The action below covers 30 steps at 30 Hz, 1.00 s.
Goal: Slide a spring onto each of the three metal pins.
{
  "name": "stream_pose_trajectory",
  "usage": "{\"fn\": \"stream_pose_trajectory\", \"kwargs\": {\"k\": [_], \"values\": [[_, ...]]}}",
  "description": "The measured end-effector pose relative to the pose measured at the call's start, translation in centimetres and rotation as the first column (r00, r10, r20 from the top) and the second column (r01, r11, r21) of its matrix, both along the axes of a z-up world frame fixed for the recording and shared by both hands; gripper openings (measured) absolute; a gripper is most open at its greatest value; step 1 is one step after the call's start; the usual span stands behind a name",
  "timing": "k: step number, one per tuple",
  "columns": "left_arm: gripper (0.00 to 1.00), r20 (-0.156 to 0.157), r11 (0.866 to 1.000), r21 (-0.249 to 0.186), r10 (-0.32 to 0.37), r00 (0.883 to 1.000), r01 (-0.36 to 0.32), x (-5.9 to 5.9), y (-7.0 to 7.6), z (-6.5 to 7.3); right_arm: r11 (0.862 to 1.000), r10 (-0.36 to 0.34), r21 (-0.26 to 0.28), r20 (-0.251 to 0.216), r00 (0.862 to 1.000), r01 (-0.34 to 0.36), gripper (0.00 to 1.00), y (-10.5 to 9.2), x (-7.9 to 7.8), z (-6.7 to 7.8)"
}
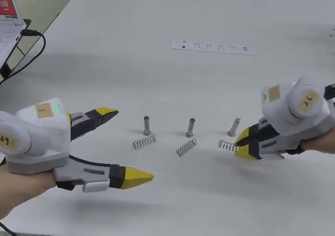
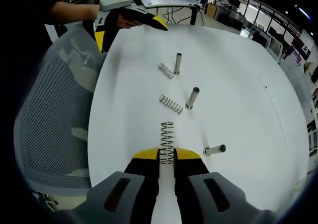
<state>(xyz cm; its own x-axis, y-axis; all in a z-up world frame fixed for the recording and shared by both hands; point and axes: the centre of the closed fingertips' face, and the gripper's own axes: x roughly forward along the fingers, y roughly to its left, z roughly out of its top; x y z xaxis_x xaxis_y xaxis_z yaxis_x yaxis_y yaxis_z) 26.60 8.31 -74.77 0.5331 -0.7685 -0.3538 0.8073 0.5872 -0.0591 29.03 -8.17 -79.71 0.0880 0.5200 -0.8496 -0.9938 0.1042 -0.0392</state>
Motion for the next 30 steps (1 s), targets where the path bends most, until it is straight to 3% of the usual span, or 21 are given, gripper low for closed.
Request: {"fn": "stream_pose_trajectory", "kwargs": {"k": [2, 8, 10, 16, 22, 30], "values": [[0.86, -0.007, 1.0, 0.003, -0.015, 1.0, 0.015, -0.3, -0.2, 0.0, 1.0, 0.009, 0.006, -0.001, 1.0, -0.009, 0.08, 0.5, -0.3, 0.3], [0.8, -0.012, 0.999, -0.01, -0.036, 0.999, 0.036, -0.6, -0.6, -0.1, 0.998, 0.055, 0.002, 0.006, 0.998, -0.055, 0.08, 1.6, -0.8, 0.7], [0.78, -0.002, 0.999, -0.017, -0.047, 0.999, 0.047, -0.6, -0.9, 0.2, 0.998, 0.064, -0.002, 0.012, 0.998, -0.064, 0.08, 1.9, -0.8, 0.8], [0.65, -0.009, 0.995, -0.048, -0.092, 0.996, 0.091, -0.6, -2.1, 0.9, 0.996, 0.091, -0.006, 0.012, 0.996, -0.091, 0.08, 2.4, -1.4, 0.8], [0.54, -0.031, 0.985, -0.085, -0.15, 0.988, 0.147, -0.4, -4.1, 0.6, 0.992, 0.126, -0.018, 0.014, 0.992, -0.126, 0.08, 2.8, -1.8, 0.8], [0.43, -0.042, 0.969, -0.052, -0.243, 0.969, 0.241, -0.4, -7.0, -0.8, 0.988, 0.151, -0.015, 0.023, 0.988, -0.151, 0.08, 3.6, -2.4, 1.0]]}}
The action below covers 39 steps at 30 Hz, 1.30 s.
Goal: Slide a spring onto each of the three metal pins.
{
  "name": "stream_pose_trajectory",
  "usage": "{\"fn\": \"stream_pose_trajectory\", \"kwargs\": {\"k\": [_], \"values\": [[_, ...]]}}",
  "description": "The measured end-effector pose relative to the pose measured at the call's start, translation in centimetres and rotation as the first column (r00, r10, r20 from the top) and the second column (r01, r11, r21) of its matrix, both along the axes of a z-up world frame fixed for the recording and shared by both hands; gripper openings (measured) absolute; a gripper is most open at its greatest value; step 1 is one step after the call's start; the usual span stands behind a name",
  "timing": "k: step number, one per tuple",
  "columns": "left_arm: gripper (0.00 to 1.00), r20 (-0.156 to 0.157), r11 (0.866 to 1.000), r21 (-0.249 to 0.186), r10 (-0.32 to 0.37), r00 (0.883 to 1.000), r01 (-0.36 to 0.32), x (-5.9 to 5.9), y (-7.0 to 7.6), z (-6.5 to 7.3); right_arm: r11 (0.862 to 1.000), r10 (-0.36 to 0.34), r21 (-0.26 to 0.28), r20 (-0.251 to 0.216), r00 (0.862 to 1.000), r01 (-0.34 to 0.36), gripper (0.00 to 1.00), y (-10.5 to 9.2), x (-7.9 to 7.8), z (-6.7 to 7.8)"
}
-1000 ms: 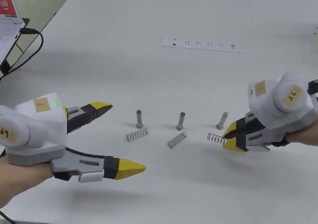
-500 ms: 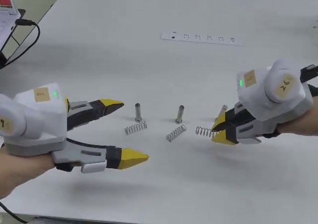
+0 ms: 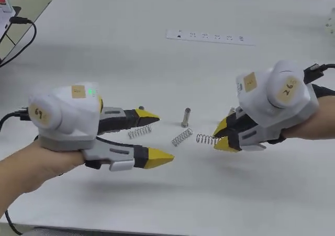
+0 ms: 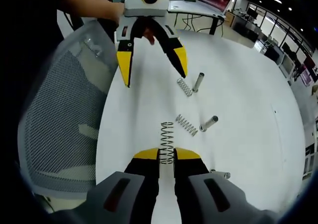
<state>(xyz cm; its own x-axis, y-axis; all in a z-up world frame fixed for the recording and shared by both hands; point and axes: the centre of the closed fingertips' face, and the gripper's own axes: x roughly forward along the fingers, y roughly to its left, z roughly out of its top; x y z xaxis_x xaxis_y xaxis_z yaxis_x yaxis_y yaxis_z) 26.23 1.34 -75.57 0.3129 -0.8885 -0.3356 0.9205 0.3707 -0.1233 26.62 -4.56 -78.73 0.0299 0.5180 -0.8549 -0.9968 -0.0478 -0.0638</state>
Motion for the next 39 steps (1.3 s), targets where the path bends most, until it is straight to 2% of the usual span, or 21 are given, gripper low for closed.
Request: {"fn": "stream_pose_trajectory", "kwargs": {"k": [6, 13, 21, 26, 30, 34, 39], "values": [[0.38, -0.004, 0.998, 0.018, -0.063, 0.998, 0.063, -0.2, -2.1, -0.8, 1.0, 0.009, -0.002, -0.002, 1.0, -0.009, 0.08, 0.2, -0.2, -0.4], [0.33, -0.014, 0.996, 0.007, -0.087, 0.996, 0.087, 0.0, -3.5, -1.1, 1.0, 0.017, 0.014, 0.0, 1.0, -0.017, 0.08, 0.5, -0.3, -0.2], [0.22, -0.02, 0.996, -0.03, -0.088, 0.996, 0.088, 0.3, -4.5, -0.7, 0.998, 0.027, 0.048, 0.001, 1.0, -0.027, 0.08, 0.9, -0.5, 0.5], [0.19, -0.017, 0.994, -0.023, -0.111, 0.994, 0.11, 0.0, -5.2, -1.0, 0.998, 0.036, 0.045, 0.001, 0.999, -0.036, 0.08, 0.8, -0.7, 0.5], [0.18, -0.014, 0.993, -0.036, -0.11, 0.994, 0.11, 0.2, -5.5, -0.7, 0.999, 0.036, 0.04, -0.003, 0.999, -0.036, 0.08, 0.6, -0.7, 0.4], [0.17, -0.009, 0.993, -0.032, -0.115, 0.993, 0.115, 0.2, -5.6, -0.7, 0.998, 0.033, 0.048, -0.004, 0.999, -0.033, 0.08, 0.6, -0.7, 0.7], [0.1, -0.008, 0.992, -0.035, -0.121, 0.993, 0.121, 0.2, -5.7, -0.7, 0.998, 0.033, 0.06, -0.009, 0.999, -0.032, 0.08, 0.8, -0.8, 1.0]]}}
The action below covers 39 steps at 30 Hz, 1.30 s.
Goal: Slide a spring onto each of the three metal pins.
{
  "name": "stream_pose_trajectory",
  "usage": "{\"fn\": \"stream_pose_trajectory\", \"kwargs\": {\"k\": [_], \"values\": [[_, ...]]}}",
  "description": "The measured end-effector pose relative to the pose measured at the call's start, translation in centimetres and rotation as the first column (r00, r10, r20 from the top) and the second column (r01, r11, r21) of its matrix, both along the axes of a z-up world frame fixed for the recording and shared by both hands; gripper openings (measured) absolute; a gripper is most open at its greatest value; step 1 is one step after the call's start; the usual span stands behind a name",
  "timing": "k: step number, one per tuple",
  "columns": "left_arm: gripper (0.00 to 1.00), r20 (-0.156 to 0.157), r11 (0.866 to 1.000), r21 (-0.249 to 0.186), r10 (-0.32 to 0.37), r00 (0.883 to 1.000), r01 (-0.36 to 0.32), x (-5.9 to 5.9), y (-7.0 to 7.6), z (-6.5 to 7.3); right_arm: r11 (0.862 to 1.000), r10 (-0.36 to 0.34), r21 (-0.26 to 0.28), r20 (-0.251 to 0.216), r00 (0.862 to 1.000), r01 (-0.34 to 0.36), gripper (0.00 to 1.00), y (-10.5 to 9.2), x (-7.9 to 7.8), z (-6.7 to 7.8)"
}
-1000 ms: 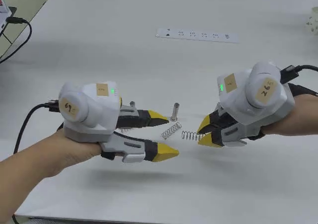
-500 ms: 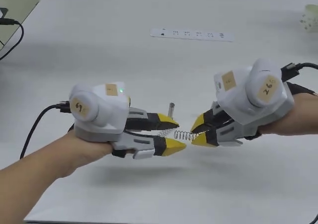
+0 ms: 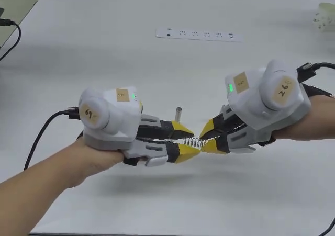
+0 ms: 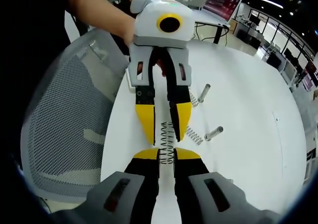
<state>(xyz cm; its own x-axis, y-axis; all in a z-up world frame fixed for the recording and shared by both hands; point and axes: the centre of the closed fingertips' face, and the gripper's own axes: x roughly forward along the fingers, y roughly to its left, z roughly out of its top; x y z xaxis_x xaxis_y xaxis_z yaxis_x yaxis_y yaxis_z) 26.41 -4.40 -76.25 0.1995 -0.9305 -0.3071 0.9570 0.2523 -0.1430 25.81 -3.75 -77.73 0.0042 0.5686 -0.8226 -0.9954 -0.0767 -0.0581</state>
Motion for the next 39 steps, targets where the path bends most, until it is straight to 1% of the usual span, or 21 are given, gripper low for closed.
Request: {"fn": "stream_pose_trajectory", "kwargs": {"k": [3, 6, 10, 13, 17, 19, 23, 25, 28, 29, 33, 34, 35, 37, 39], "values": [[0.07, 0.001, 1.0, 0.004, -0.003, 1.0, 0.003, 0.0, 0.0, 0.0, 1.0, 0.005, -0.004, 0.004, 1.0, -0.005, 0.08, -0.1, -0.1, 0.0], [0.04, 0.008, 1.0, 0.004, -0.005, 1.0, 0.005, 0.0, 0.1, 0.0, 1.0, 0.006, -0.003, -0.001, 1.0, -0.006, 0.08, -0.1, -0.2, 0.0], [0.03, 0.03, 1.0, 0.007, -0.014, 0.999, 0.014, -0.1, 0.0, 0.0, 1.0, 0.009, -0.005, 0.003, 1.0, -0.009, 0.08, -0.2, -0.2, 0.0], [0.03, 0.039, 1.0, 0.007, -0.028, 0.999, 0.027, -0.3, 0.0, 0.0, 1.0, 0.013, -0.003, 0.002, 1.0, -0.013, 0.08, -0.3, -0.3, 0.0], [0.02, 0.031, 1.0, -0.002, -0.029, 0.999, 0.029, -0.4, 0.0, 0.1, 1.0, 0.017, -0.001, 0.002, 1.0, -0.017, 0.08, -0.2, -0.5, 0.0], [0.02, 0.033, 1.0, -0.002, -0.031, 0.999, 0.031, -0.4, 0.1, 0.2, 1.0, 0.016, 0.001, 0.001, 1.0, -0.016, 0.08, -0.2, -0.5, 0.0], [0.02, 0.028, 0.999, -0.003, -0.037, 0.999, 0.037, -0.5, 0.1, 0.3, 1.0, 0.015, 0.012, -0.005, 1.0, -0.015, 0.08, -0.1, -0.6, 0.1], [0.02, 0.028, 0.999, 0.003, -0.044, 0.999, 0.044, -0.7, 0.1, 0.2, 1.0, 0.009, 0.016, -0.016, 1.0, -0.009, 0.09, -0.1, -0.8, 0.1], [0.02, 0.026, 0.999, 0.011, -0.048, 0.998, 0.048, -0.8, 0.0, 0.1, 1.0, 0.011, 0.019, -0.01, 1.0, -0.011, 0.09, -0.2, -0.9, -0.1], [0.02, 0.023, 0.999, 0.012, -0.052, 0.998, 0.052, -0.9, 0.0, 0.1, 1.0, 0.004, 0.024, -0.018, 1.0, -0.003, 0.09, -0.1, -1.0, -0.1], [0.02, 0.027, 0.999, 0.006, -0.052, 0.998, 0.051, -0.9, 0.1, 0.3, 1.0, -0.009, 0.021, -0.017, 1.0, 0.009, 0.11, -0.6, -0.9, -0.2], [0.02, 0.03, 0.999, 0.004, -0.05, 0.998, 0.05, -0.8, 0.1, 0.4, 1.0, -0.015, 0.019, -0.024, 1.0, 0.016, 0.13, -0.7, -1.0, -0.2], [0.02, 0.026, 0.999, 0.001, -0.051, 0.998, 0.051, -0.8, 0.1, 0.5, 1.0, -0.016, 0.018, -0.026, 1.0, 0.017, 0.12, -0.9, -1.0, -0.3], [0.02, 0.028, 0.998, 0.004, -0.056, 0.998, 0.056, -0.9, 0.1, 0.4, 1.0, -0.018, 0.02, -0.01, 1.0, 0.019, 0.1, -1.1, -0.9, -0.2], [0.02, 0.025, 0.998, 0.006, -0.059, 0.998, 0.059, -1.0, 0.1, 0.4, 0.999, -0.024, 0.025, -0.019, 1.0, 0.024, 0.09, -1.2, -0.9, -0.1]]}}
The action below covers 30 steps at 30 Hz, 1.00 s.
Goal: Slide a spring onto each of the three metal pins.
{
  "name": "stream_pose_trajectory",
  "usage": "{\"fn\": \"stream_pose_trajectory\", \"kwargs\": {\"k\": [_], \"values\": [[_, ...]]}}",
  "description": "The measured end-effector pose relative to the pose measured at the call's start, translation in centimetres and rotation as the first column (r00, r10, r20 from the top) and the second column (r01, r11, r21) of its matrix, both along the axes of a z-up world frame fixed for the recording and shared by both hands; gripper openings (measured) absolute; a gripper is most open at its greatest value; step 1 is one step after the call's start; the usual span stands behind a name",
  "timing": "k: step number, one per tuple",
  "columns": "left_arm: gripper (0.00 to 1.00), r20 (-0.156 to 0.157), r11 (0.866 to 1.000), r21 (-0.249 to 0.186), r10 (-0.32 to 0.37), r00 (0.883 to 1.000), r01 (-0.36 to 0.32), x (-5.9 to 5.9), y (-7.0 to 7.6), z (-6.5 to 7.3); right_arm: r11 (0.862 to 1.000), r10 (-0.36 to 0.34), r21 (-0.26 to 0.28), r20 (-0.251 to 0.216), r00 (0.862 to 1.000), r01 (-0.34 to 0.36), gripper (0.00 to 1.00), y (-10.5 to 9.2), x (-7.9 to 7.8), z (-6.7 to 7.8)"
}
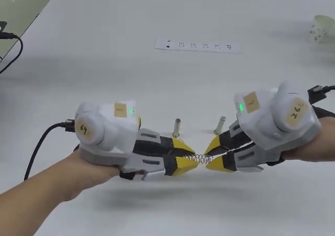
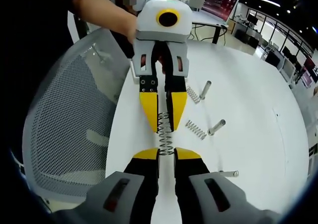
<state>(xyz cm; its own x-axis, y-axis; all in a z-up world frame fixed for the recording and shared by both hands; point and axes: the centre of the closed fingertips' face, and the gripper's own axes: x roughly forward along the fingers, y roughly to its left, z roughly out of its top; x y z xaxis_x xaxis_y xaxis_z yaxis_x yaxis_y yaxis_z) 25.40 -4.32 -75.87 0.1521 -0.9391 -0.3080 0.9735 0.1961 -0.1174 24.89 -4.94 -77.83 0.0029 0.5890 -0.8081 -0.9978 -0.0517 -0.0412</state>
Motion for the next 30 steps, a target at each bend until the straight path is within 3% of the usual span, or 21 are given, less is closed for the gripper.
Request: {"fn": "stream_pose_trajectory", "kwargs": {"k": [14, 21, 30], "values": [[0.02, -0.009, 1.0, -0.006, 0.004, 1.0, -0.004, -0.3, 0.2, 0.0, 1.0, 0.023, 0.014, 0.029, 0.999, -0.023, 0.07, 0.1, -0.2, 0.4], [0.02, -0.011, 1.0, 0.006, 0.007, 1.0, -0.007, -0.5, 0.5, -0.6, 0.997, 0.025, 0.065, 0.037, 0.999, -0.028, 0.06, 0.6, -0.1, 2.0], [0.02, -0.004, 1.0, 0.021, 0.004, 1.0, -0.004, -0.6, 0.6, -0.9, 0.994, 0.043, 0.094, 0.036, 0.998, -0.046, 0.06, 1.6, -0.4, 3.2]]}}
